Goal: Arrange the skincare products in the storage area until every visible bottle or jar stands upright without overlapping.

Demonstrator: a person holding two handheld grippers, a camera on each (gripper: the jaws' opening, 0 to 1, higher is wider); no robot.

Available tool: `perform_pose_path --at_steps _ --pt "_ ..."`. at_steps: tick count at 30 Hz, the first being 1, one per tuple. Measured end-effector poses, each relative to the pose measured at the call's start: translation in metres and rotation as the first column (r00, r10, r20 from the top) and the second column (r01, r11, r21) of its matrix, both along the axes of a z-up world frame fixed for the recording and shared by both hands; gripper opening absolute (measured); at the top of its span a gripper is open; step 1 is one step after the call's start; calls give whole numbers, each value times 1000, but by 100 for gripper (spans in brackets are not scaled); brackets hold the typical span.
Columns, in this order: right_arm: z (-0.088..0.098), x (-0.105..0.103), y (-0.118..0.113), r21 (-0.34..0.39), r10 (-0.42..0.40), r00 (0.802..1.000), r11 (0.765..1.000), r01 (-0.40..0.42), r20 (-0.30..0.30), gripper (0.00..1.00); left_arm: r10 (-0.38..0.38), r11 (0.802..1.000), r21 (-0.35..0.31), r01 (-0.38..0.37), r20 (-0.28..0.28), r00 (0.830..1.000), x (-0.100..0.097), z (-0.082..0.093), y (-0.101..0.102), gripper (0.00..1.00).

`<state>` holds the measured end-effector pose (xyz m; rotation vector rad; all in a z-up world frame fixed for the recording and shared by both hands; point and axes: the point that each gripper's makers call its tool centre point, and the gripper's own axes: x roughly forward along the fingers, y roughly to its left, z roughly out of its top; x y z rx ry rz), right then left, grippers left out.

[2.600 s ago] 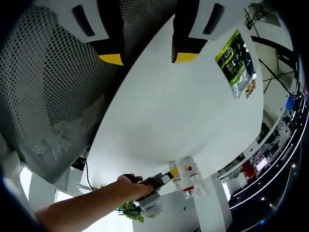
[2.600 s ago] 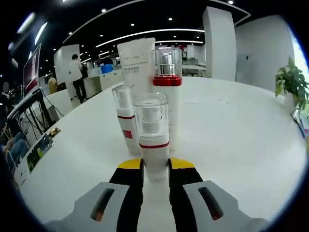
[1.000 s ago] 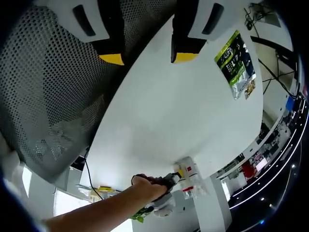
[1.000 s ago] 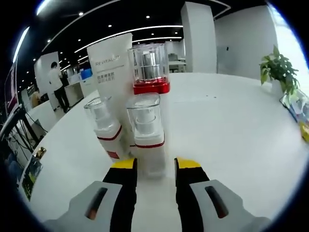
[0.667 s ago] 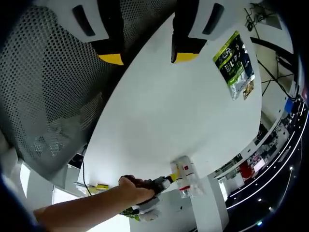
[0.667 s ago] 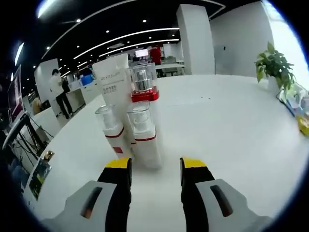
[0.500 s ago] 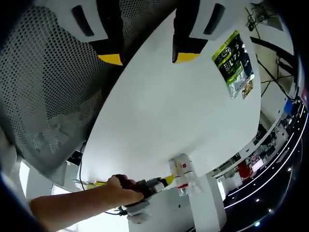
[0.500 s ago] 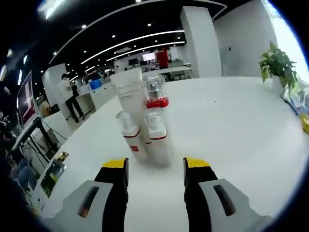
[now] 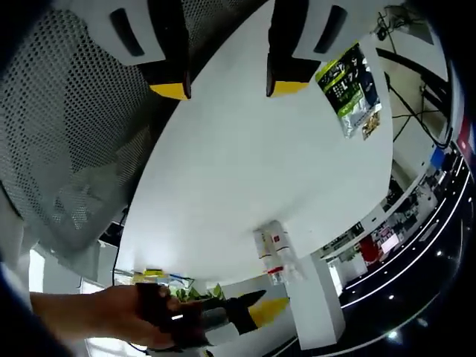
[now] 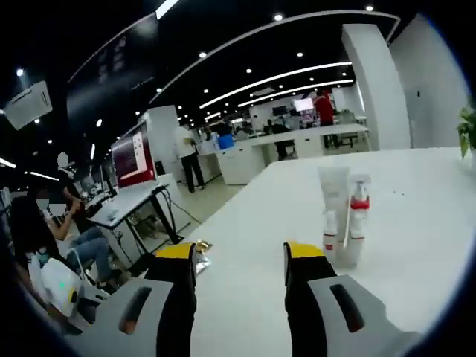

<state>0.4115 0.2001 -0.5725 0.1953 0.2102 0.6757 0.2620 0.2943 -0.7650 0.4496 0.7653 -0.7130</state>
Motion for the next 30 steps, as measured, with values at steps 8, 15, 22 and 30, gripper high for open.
perform_pose_path --at_steps 8,15,22,30 --pt "13 -23 20 11 92 995 996 -92 25 41 -4 1000 -13 4 12 1000 1 4 -2 42" --pt "-16 -54 10 -66 110 993 991 -113 -37 42 5 1000 -28 -3 66 998 7 13 -2 42" --pt "-36 -79 -7 -26 86 990 996 -89 -108 60 16 997 -80 -10 68 998 10 23 -9 48" --pt "-50 -103 -16 -64 117 984 990 -126 -136 83 57 987 -156 -43 88 994 18 37 -11 54"
